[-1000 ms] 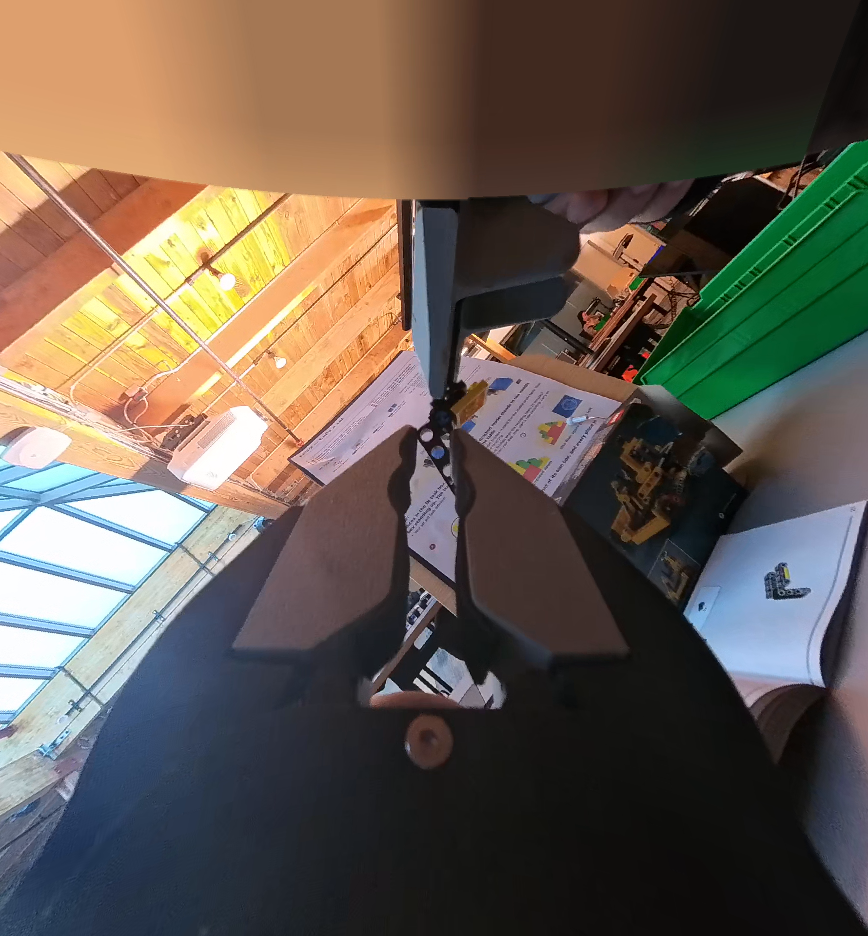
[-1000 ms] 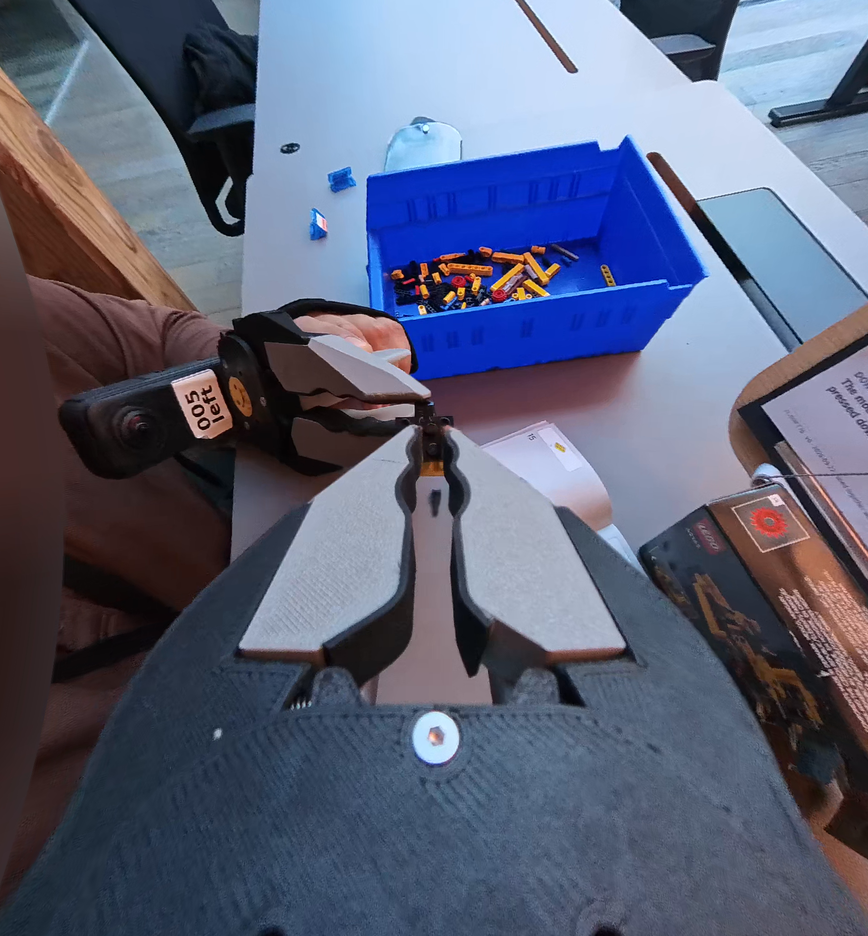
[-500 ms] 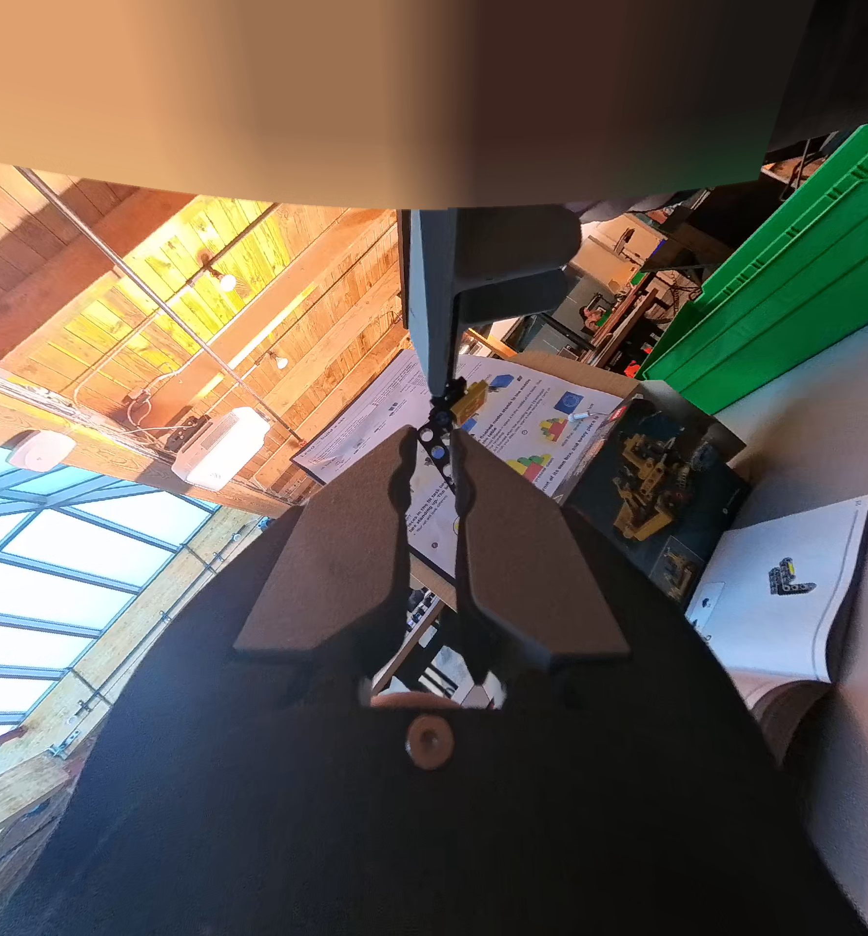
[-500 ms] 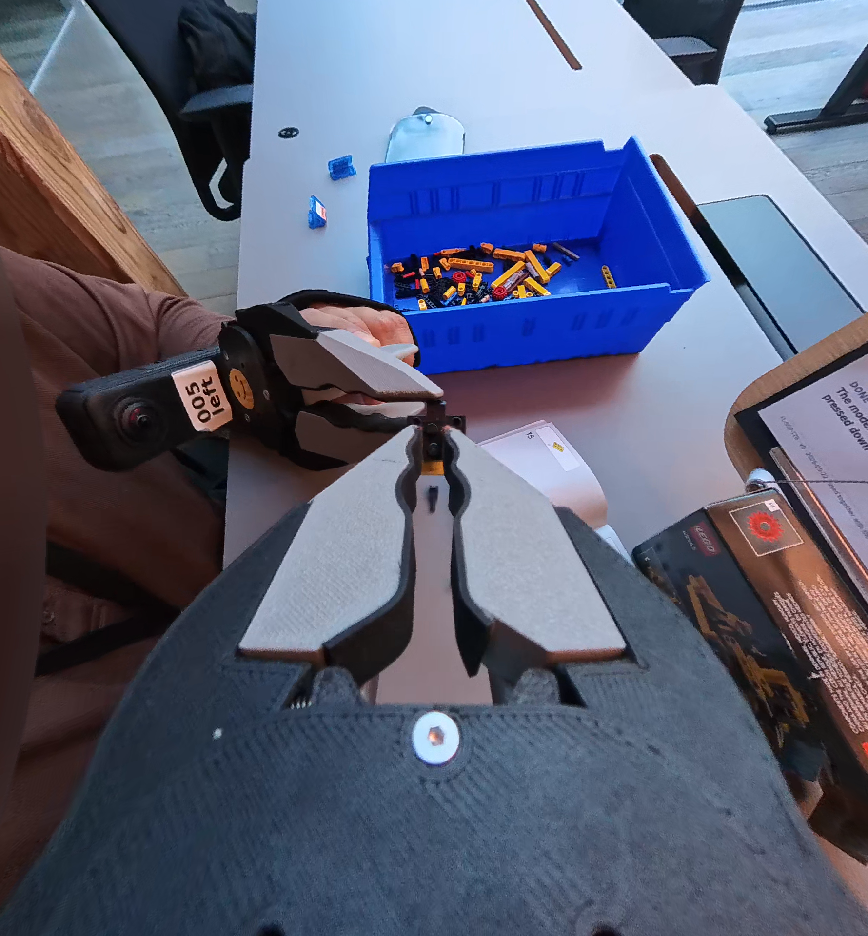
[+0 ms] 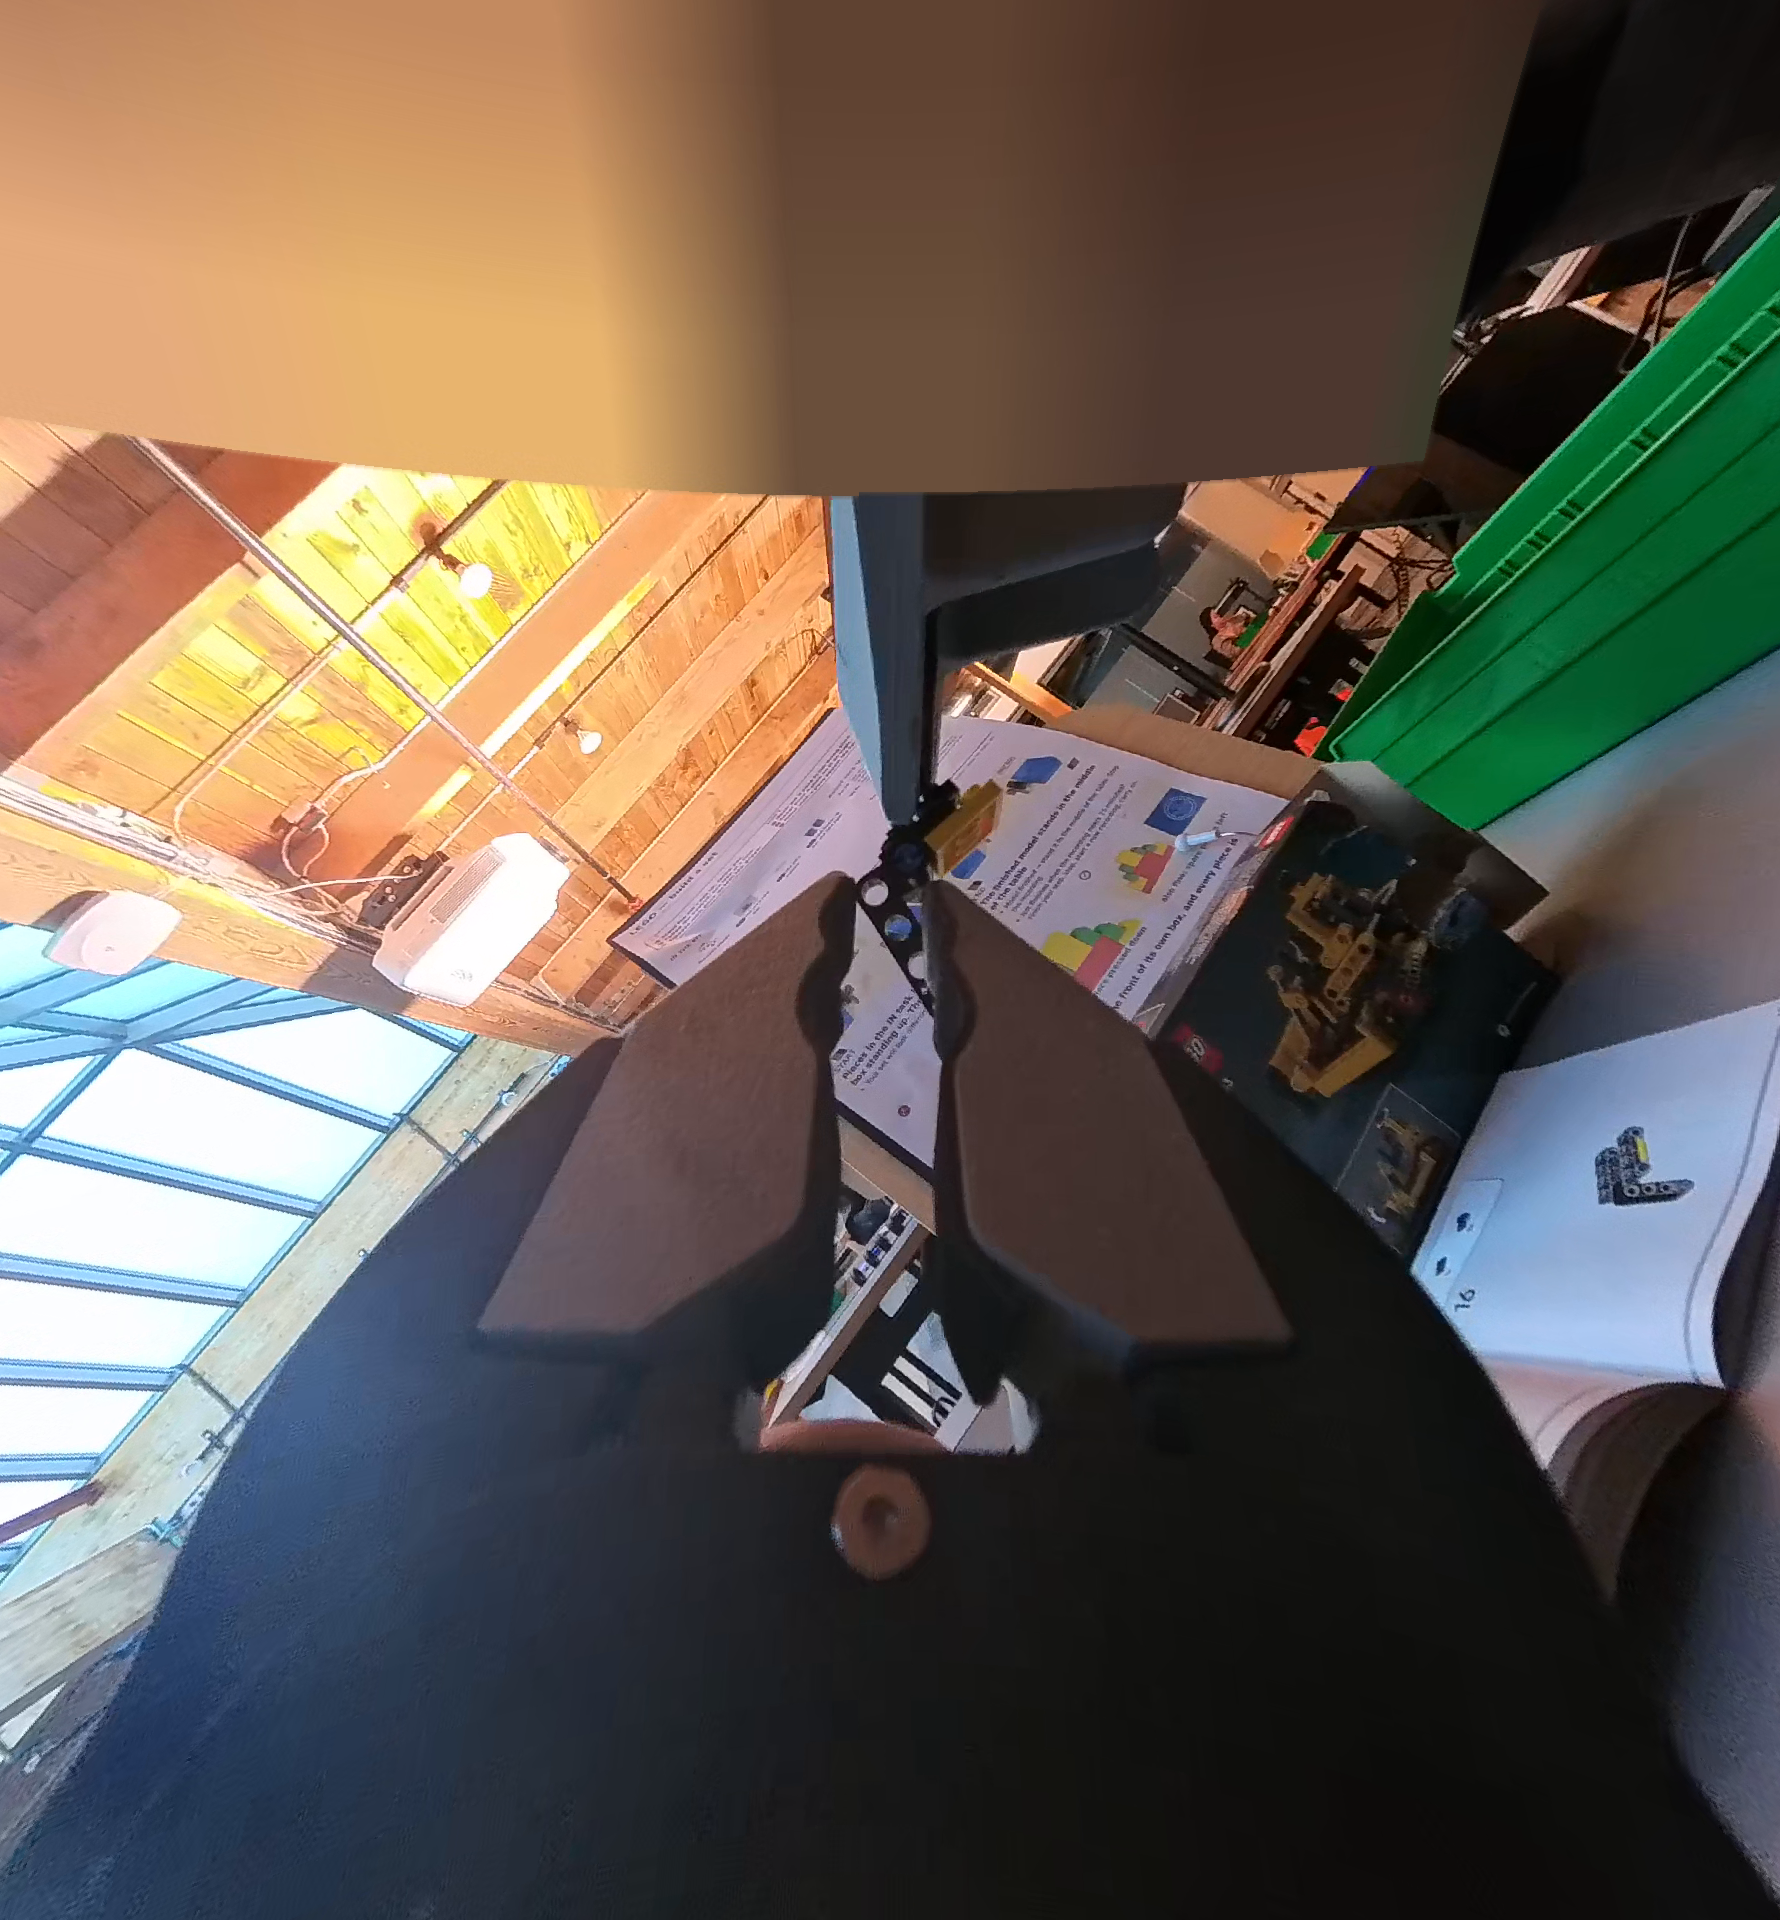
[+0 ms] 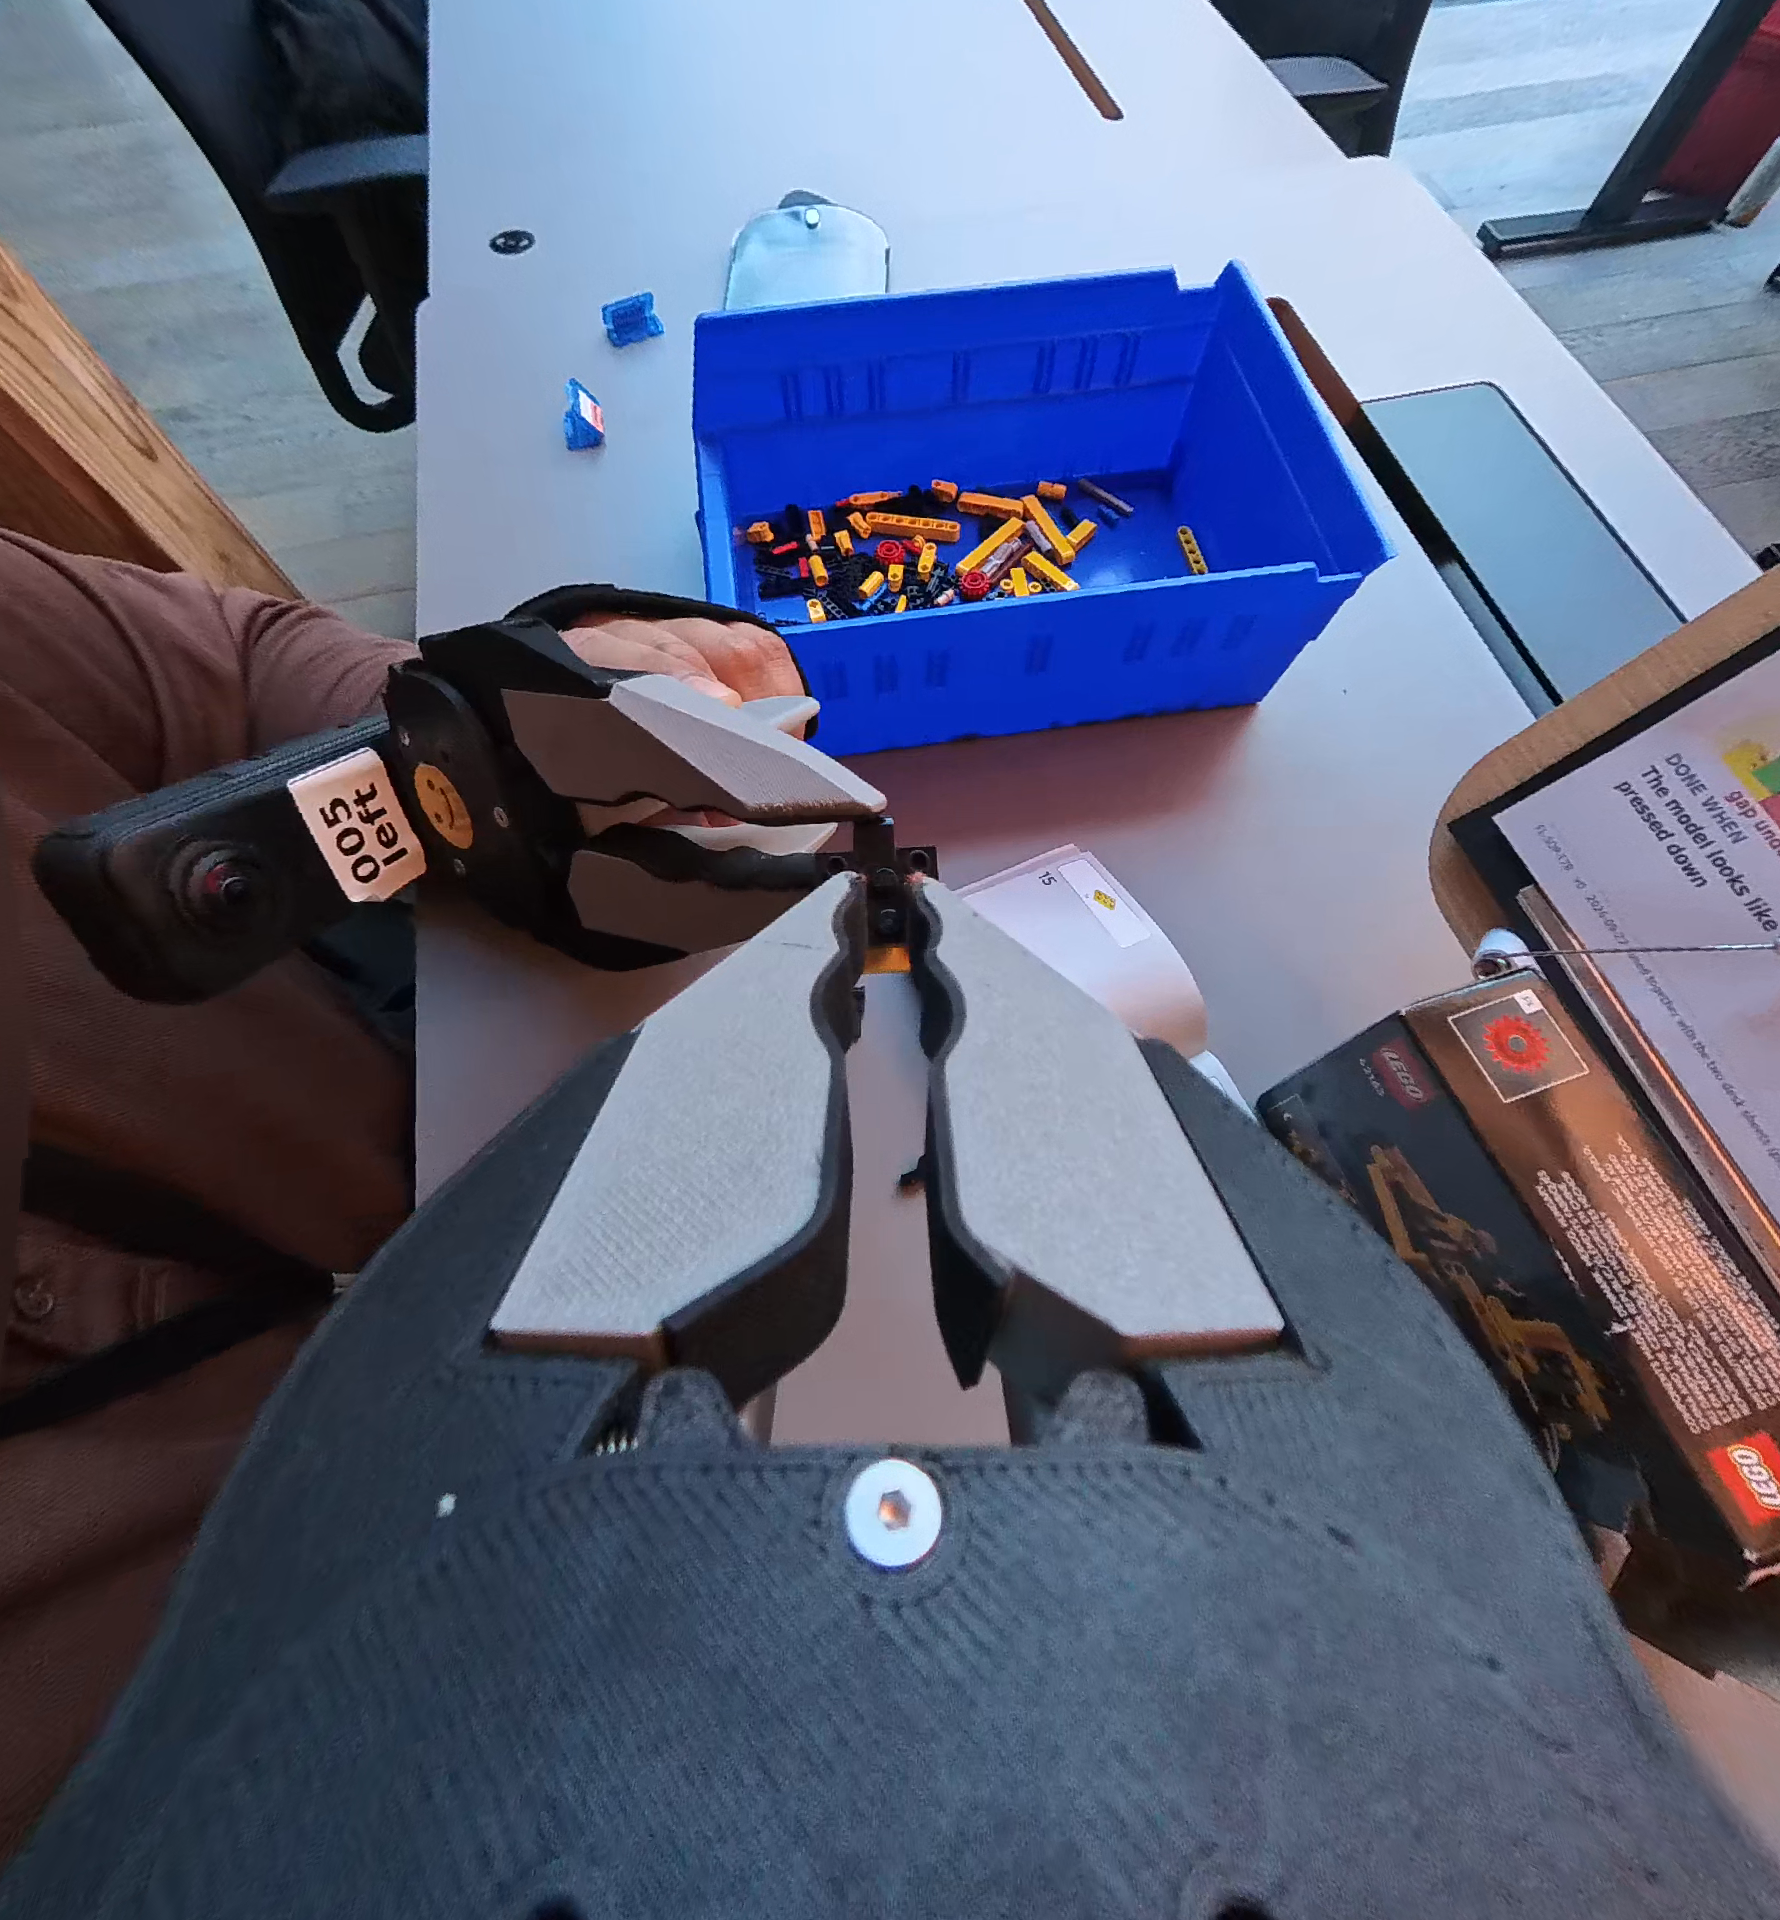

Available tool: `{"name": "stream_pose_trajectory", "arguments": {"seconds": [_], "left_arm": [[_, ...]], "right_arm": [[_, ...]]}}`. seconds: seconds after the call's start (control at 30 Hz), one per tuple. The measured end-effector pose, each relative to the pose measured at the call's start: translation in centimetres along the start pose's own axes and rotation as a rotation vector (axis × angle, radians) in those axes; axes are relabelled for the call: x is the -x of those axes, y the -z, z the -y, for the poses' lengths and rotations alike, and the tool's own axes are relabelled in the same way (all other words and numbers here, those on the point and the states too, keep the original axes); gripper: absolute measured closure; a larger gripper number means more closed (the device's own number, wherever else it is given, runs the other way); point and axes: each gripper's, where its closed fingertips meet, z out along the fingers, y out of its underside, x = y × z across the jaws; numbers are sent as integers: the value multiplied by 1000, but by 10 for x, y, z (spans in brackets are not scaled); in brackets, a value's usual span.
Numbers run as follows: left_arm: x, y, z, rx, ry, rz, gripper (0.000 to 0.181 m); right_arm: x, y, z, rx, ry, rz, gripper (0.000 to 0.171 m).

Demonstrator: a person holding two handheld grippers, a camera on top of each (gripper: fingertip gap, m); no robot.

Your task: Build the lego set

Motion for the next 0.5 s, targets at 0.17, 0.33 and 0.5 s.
{"name": "stream_pose_trajectory", "arguments": {"seconds": [0.17, 0.33, 0.5], "left_arm": [[0, 0, 1, 1, -9, 4, 172], [1, 0, 0, 4, 4, 6, 172], [0, 0, 3, -4, 22, 1, 172]], "right_arm": [[1, 1, 0, 2, 10, -2, 167], [2, 0, 1, -1, 18, -1, 164], [0, 1, 1, -2, 15, -9, 162]]}}
